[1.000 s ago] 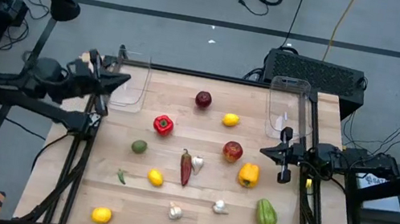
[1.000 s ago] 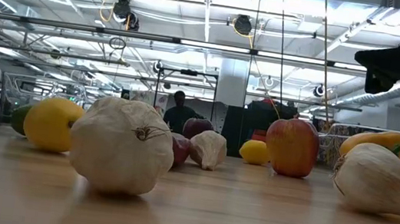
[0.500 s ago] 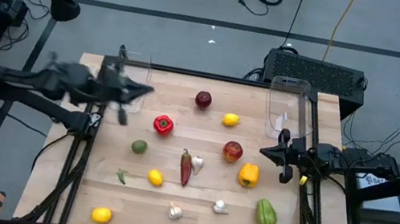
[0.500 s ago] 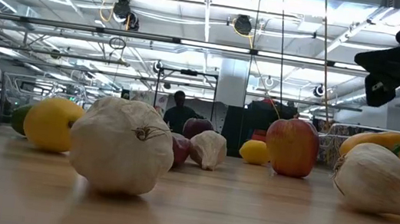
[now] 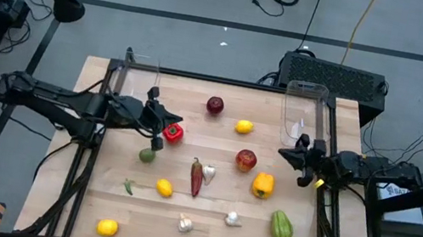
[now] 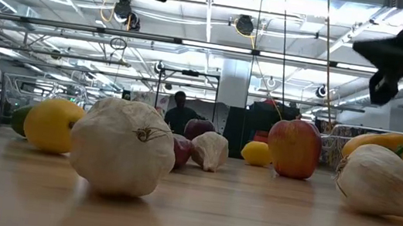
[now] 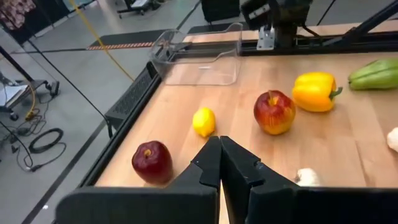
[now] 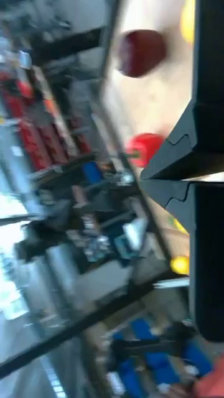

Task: Sort produce into baskets
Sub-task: Put the red bell pepper into the left transparent bin

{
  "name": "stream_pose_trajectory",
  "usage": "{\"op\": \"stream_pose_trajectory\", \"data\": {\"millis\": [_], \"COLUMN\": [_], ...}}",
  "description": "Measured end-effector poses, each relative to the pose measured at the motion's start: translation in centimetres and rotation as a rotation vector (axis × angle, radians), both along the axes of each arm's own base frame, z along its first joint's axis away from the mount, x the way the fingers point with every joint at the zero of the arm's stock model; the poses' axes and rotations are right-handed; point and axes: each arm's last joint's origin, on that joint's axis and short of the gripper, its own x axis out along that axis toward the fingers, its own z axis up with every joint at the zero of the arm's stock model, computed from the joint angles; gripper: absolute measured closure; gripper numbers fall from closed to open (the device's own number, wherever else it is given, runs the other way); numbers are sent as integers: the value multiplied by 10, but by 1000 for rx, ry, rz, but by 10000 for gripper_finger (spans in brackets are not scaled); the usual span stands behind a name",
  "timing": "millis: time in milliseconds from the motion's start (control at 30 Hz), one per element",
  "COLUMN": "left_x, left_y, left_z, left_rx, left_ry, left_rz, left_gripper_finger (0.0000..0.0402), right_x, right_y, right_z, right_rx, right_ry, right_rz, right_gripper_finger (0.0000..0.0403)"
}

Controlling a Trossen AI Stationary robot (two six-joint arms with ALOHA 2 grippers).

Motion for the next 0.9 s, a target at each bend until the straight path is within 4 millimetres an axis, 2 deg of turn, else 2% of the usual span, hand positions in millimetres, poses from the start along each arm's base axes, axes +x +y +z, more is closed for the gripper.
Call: {"op": "stream_pose_trajectory", "data": {"millis": [167, 333, 433, 500, 700, 900], "left_x": [3, 4, 4, 4, 4, 3], "left_y": [0, 0, 0, 0, 0, 2], "left_z": [3, 5, 6, 8, 6, 4], "left_rx": [32, 39, 68, 79, 19, -64], "left_ry": [-29, -48, -52, -64, -69, -81], "left_rz": [-13, -15, -17, -16, 8, 53], "left_gripper_finger": [395, 395, 395, 395, 395, 389], "right_x": [-7, -7, 4, 16, 57, 80], "right_y": [-1, -2, 0, 2, 11, 14], "right_z": [41, 98, 125, 127, 101, 90], "right_rx": [-107, -193, -239, -269, -306, -271], "right_ry": [-102, -57, 36, 125, 327, 367], "right_rz": [-46, -83, -73, -56, -21, -19], "right_gripper_finger": [403, 403, 403, 403, 403, 403]}}
